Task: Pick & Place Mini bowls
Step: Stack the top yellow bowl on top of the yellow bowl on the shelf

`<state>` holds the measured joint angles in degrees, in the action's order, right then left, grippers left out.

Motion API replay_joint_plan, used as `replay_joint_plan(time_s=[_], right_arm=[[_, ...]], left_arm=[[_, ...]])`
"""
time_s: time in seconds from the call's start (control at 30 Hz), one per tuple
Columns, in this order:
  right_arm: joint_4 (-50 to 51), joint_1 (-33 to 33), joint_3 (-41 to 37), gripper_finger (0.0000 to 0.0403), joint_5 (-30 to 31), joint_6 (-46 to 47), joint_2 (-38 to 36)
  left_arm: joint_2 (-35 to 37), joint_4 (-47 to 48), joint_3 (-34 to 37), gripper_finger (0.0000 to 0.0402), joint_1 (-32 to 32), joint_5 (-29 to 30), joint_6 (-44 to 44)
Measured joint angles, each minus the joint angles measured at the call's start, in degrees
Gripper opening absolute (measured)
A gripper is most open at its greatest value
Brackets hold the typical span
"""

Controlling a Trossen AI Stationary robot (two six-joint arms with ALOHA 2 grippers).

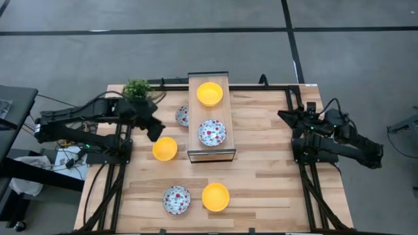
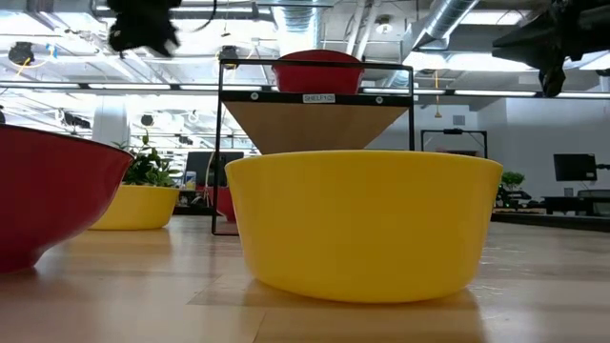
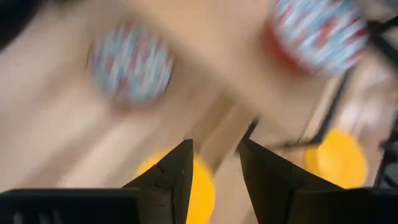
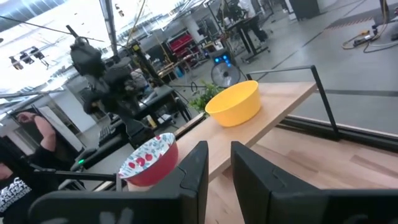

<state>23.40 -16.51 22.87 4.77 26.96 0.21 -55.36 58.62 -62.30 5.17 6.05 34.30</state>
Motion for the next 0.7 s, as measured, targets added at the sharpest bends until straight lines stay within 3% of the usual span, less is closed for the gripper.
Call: replay_joint_plan(time_s=[0.17, 0.3, 0.7], right_arm=[[0.04, 0.00, 0.00, 0.0058, 0.01, 0.00, 0.00], [0.07, 0.00, 0.00, 0.0058, -0.08, 0.02, 0.00], [0.10, 0.00, 0.00, 0.0058, -0.26, 0.04, 0.00]], left_arm=[[-2.88, 9.77, 0.00, 0.0131, 0.00, -2.21, 8.03], [-4.00, 10.72, 1.55, 0.0131, 0.02, -3.65, 10.96], [-2.28, 10.64, 16.82, 0.0131, 0.11, -7.25, 22.88]])
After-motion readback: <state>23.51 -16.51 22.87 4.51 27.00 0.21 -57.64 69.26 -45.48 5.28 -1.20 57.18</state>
